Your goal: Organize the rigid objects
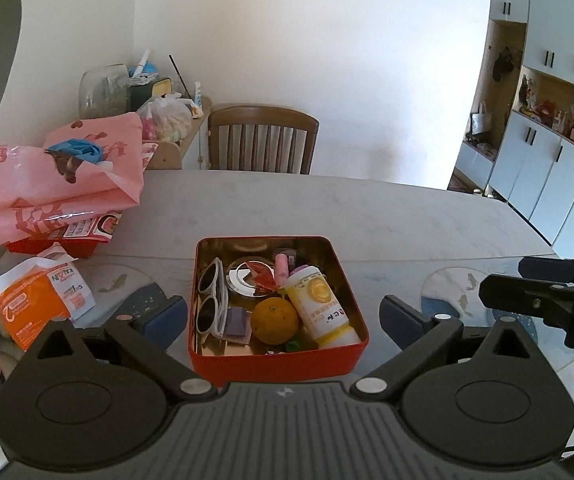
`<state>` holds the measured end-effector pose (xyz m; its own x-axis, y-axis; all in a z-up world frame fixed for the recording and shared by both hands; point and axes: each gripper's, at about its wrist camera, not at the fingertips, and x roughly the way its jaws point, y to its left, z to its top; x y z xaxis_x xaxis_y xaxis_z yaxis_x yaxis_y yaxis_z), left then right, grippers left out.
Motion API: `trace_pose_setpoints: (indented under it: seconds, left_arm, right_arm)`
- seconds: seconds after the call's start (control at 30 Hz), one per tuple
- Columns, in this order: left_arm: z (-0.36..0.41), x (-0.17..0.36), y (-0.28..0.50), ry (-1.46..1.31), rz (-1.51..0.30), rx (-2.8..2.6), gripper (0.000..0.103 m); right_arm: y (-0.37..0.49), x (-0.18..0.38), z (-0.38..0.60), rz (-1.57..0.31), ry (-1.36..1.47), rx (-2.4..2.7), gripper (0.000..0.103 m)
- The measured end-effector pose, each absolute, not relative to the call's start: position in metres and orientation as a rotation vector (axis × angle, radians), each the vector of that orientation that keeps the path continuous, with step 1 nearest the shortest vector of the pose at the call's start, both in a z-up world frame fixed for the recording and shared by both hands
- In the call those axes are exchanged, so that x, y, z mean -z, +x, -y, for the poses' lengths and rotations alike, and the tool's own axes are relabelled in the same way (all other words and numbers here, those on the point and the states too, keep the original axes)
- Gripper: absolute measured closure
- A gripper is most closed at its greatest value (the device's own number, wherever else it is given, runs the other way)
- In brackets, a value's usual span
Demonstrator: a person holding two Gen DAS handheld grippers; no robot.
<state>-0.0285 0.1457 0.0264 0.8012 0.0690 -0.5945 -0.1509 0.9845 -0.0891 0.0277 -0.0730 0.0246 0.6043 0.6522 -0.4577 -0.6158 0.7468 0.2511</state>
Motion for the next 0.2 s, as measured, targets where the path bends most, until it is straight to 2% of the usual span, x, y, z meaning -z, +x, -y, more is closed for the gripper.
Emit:
trace_pose_setpoints:
  seconds: [0.2]
  left_arm:
    - [-0.1455,-0.0282,-0.0290,-0.138,-0.619,-0.119,0.000]
  right_arm:
    - [0.0251,-0.0254,0.0758,-0.558,0.061,-0.721,0.000]
